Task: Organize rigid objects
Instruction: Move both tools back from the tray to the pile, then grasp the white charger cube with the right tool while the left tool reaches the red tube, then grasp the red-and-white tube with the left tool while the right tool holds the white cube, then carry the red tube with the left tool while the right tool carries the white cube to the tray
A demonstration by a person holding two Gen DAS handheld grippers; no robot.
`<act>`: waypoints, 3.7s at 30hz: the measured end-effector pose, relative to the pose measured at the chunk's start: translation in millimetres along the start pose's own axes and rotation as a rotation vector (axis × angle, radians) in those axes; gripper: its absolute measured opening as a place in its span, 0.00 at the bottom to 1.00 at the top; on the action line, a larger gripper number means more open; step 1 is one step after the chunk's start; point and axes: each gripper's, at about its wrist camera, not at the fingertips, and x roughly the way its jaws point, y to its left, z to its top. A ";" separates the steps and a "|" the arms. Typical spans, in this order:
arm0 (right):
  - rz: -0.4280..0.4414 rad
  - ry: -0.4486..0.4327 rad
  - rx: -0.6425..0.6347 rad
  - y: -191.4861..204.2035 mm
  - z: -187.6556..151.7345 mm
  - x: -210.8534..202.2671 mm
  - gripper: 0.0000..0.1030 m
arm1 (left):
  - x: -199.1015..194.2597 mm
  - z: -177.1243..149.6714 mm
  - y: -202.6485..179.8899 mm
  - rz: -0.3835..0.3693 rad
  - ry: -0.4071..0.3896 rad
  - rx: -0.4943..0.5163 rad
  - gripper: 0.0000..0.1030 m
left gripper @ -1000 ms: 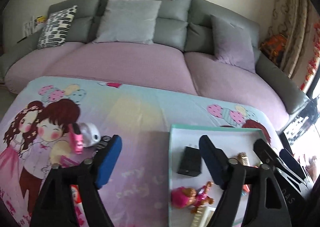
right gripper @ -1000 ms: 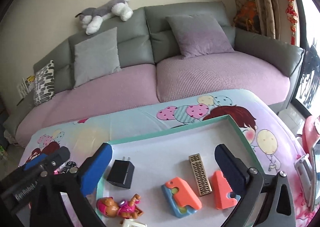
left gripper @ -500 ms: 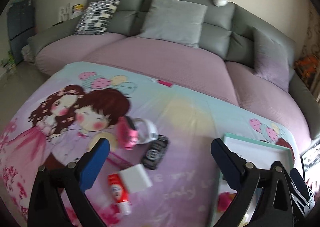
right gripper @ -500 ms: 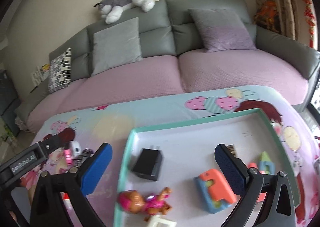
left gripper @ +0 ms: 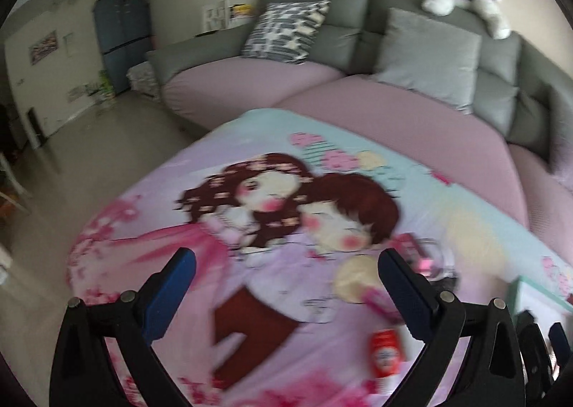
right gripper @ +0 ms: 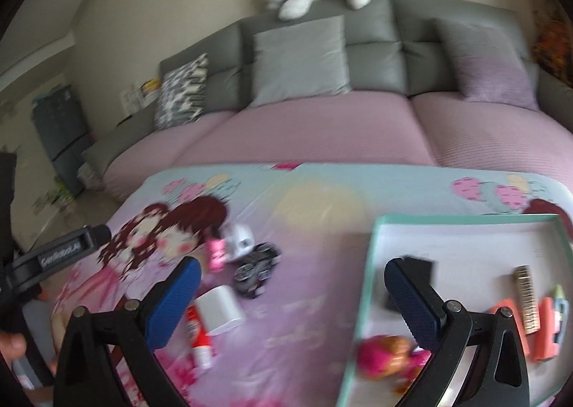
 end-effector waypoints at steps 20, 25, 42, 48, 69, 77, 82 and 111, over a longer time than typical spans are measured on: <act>0.011 0.243 -0.108 43.6 -54.9 95.5 0.94 | 84.0 -39.0 5.5 -0.031 0.308 0.009 0.98; 0.016 0.219 -0.110 45.5 -52.4 96.7 0.84 | 87.7 -40.8 5.9 -0.058 0.336 -0.012 0.98; 0.058 0.265 -0.063 34.7 -55.6 93.1 0.45 | 88.8 -50.7 -22.6 -0.136 0.394 0.047 0.98; 0.059 0.256 -0.027 25.2 -53.2 85.1 0.45 | 87.0 -50.5 -29.3 -0.144 0.393 0.058 0.98; -0.053 0.144 0.028 -17.4 -19.5 30.4 0.44 | 76.6 -56.7 -66.3 -0.189 0.398 0.194 0.96; -0.048 0.137 0.048 -23.1 -18.7 28.2 0.44 | 75.0 -70.4 -90.4 -0.215 0.431 0.317 0.74; -0.047 0.141 0.051 -23.6 -20.1 29.3 0.44 | 70.4 -76.7 -102.6 -0.213 0.425 0.394 0.62; -0.128 0.009 0.079 -48.9 0.5 -18.2 0.44 | -36.9 -30.7 -117.0 -0.486 0.074 0.311 0.29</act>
